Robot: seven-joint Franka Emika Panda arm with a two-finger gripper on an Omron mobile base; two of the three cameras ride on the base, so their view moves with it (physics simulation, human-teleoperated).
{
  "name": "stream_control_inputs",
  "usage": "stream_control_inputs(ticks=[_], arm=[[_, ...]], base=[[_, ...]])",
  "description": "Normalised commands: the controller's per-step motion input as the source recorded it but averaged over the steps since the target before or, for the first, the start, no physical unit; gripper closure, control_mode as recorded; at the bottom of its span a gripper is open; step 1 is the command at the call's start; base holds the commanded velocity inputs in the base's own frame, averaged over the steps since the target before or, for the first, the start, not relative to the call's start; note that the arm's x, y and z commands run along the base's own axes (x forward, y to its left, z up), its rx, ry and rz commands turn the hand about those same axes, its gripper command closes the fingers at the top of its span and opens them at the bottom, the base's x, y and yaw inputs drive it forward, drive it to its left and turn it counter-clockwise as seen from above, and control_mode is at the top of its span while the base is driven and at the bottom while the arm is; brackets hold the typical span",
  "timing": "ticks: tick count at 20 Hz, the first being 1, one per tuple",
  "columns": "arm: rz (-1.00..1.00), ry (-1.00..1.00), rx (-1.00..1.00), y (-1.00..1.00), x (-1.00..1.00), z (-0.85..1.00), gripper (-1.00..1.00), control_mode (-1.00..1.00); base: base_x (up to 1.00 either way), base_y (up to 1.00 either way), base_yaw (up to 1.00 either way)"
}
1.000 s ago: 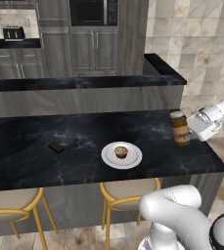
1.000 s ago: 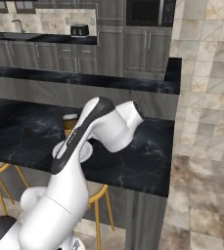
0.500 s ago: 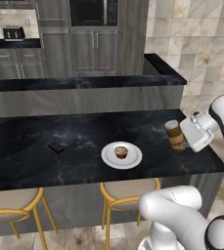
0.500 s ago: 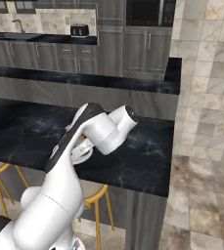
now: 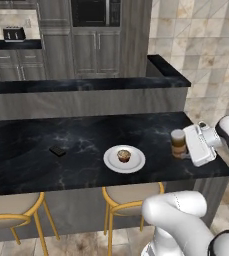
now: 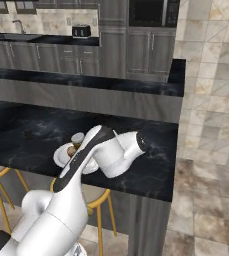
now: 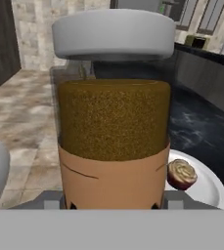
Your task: Take the cinnamon bottle from the cabinet and place it on the dining table, next to the plate with the cupcake. Then take the chocolate from the dining counter and place it on the cupcake plate.
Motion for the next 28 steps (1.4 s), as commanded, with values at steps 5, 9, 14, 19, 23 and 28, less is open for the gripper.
stream_control_inputs(ticks=[5, 9, 14, 19, 23, 28], arm=[[0.12, 0.00, 0.12, -0.23, 0.47, -0.17, 1.00, -1.00], [0.11, 0.01, 0.12, -0.24, 0.56, -0.22, 1.00, -1.00], [0.12, 0.02, 0.07, -0.22, 0.51, -0.28, 1.00, -1.00], [0.10, 0.00, 0.00, -0.03, 0.48, -0.38, 1.00, -1.00], [0.06, 0.00, 0.00, 0.00, 0.50, -0.36, 1.00, -1.00], [0.01, 0.00, 0.00, 0.00, 0.48, -0.32, 1.00, -1.00]], base=[[0.00, 0.00, 0.00], [0.00, 0.00, 0.00], [0.00, 0.00, 0.00], [0.00, 0.00, 0.00], [0.00, 0.00, 0.00], [0.00, 0.00, 0.00]])
